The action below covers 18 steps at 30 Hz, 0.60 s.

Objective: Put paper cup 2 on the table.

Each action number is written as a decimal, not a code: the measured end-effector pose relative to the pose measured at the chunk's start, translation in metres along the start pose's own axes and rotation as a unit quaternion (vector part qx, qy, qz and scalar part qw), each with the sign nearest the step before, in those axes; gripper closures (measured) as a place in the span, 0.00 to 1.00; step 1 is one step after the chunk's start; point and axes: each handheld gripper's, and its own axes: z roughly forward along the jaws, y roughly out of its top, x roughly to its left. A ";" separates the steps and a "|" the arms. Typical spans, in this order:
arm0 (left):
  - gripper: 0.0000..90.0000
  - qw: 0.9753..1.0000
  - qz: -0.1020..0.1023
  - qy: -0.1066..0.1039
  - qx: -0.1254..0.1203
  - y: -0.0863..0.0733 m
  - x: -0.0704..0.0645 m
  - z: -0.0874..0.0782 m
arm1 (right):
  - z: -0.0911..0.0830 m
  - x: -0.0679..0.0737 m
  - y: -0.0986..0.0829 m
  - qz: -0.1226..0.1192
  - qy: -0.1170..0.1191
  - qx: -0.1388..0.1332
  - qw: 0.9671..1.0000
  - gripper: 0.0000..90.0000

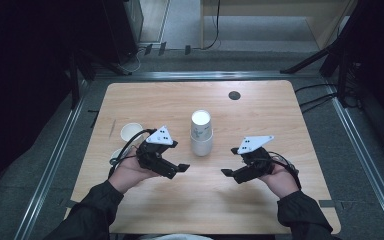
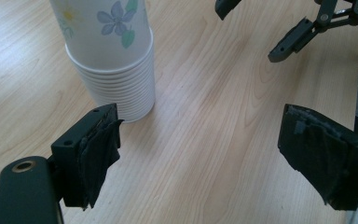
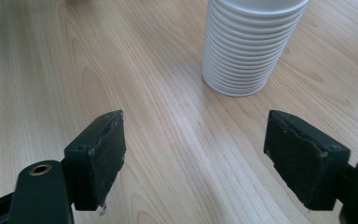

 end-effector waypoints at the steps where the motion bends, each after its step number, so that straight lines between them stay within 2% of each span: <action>1: 0.15 1.000 -0.001 0.000 -0.002 0.000 -0.001 0.001 | 0.000 0.001 0.000 0.000 0.000 0.000 1.000 0.23; 13: 0.15 1.000 -0.007 -0.007 -0.006 0.000 -0.010 0.017 | 0.001 0.001 0.001 0.000 0.004 -0.003 1.000 0.23; 18: 0.15 1.000 -0.014 -0.016 -0.007 0.000 -0.013 0.022 | 0.001 0.000 0.002 -0.001 0.004 -0.003 1.000 0.23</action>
